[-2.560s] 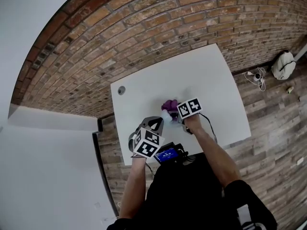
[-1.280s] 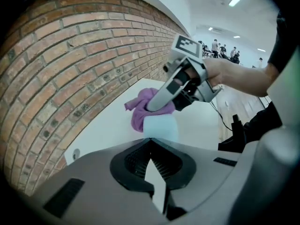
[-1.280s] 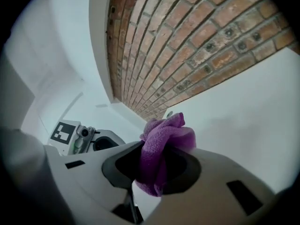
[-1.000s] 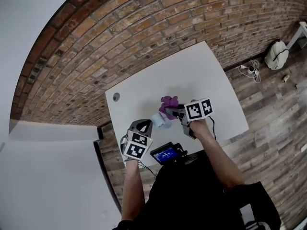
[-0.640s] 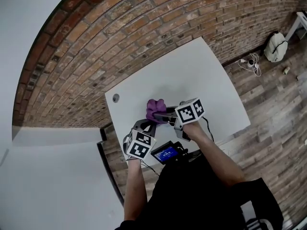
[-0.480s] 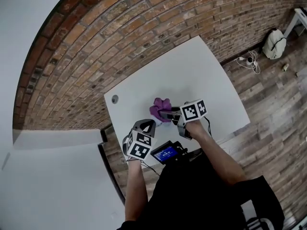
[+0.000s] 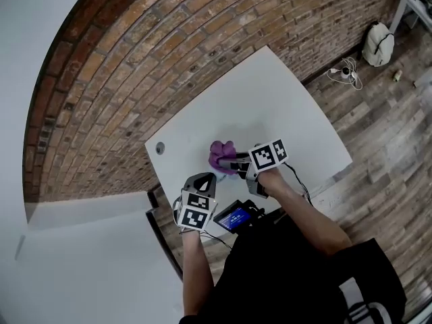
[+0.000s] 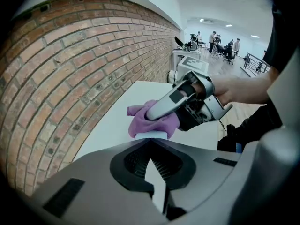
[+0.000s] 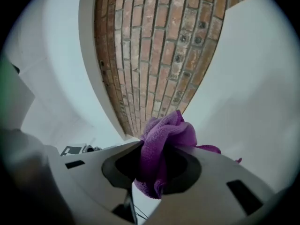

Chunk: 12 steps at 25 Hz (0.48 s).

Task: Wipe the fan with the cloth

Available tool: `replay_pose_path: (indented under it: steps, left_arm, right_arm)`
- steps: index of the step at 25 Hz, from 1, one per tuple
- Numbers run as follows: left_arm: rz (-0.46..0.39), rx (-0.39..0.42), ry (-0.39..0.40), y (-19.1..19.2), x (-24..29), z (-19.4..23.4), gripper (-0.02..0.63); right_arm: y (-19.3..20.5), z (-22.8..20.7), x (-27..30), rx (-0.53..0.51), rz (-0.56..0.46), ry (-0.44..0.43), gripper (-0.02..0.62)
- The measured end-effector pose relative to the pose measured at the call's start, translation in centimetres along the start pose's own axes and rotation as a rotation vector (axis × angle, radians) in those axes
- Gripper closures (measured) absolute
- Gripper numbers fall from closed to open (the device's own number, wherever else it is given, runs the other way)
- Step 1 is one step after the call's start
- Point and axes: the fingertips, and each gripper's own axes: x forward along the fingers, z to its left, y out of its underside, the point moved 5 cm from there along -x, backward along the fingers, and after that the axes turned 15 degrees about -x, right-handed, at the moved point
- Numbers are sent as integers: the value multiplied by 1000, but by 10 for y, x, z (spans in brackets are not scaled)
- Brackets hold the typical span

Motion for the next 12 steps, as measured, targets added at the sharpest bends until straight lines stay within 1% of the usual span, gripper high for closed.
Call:
replay_pose_path:
  steps: [3, 5, 6, 8, 9, 10, 12]
  left_arm:
    - [1, 2, -4, 0, 0, 1, 606]
    - [-3, -10, -7, 0, -1, 1, 606]
    - [-6, -15, -7, 1, -1, 1, 606]
    - [-9, -20, -2, 1, -1, 0, 606]
    - [-9, -21, 0, 1, 0, -1, 606]
    - [-9, -21, 0, 1, 0, -1, 606]
    - [-8, -20, -4, 1, -1, -1, 606]
  right_arm:
    - [23, -24, 3, 131, -23, 40, 502]
    - [36, -38, 3, 208, -35, 37, 502]
    - [39, -44, 2, 212, -27, 46, 502]
    - [37, -55, -3, 168, 0, 101, 502]
    - [31, -59, -5, 156, -7, 122, 502]
    - [23, -61, -5, 158, -33, 124, 502]
    - [8, -59, 2, 183, -86, 80, 502]
